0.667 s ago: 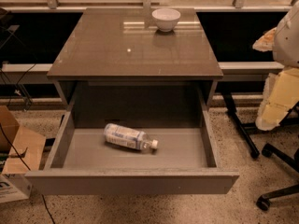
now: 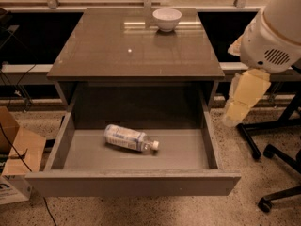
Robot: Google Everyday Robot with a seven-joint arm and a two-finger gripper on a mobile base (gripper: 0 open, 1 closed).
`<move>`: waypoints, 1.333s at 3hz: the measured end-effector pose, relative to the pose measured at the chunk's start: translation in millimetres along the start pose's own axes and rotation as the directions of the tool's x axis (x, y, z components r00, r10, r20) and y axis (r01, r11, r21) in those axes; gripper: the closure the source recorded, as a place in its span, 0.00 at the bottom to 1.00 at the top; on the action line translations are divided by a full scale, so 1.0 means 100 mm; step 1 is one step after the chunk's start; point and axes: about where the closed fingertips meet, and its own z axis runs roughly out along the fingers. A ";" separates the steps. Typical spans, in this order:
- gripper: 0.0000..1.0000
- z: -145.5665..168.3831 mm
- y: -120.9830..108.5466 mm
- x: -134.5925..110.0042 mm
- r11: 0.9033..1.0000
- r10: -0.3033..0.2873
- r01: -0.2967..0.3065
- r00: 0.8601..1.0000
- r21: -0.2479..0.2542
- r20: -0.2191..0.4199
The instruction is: Pick blue plastic bottle from top drawer and place on counter
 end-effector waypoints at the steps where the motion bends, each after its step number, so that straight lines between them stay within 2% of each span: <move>1: 0.00 0.32 0.02 -0.23 0.999 -0.001 0.006 0.995 -0.044 0.099; 2: 0.00 0.87 -0.11 -0.30 0.997 0.035 -0.020 0.978 -0.073 0.204; 3: 0.00 0.88 -0.12 -0.30 0.997 0.036 -0.022 0.978 -0.072 0.204; 4: 0.00 1.04 -0.09 -0.38 0.994 0.049 -0.026 0.973 -0.103 0.225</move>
Offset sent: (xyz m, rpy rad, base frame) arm 0.0510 0.0537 -0.0962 0.3221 0.0087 0.0677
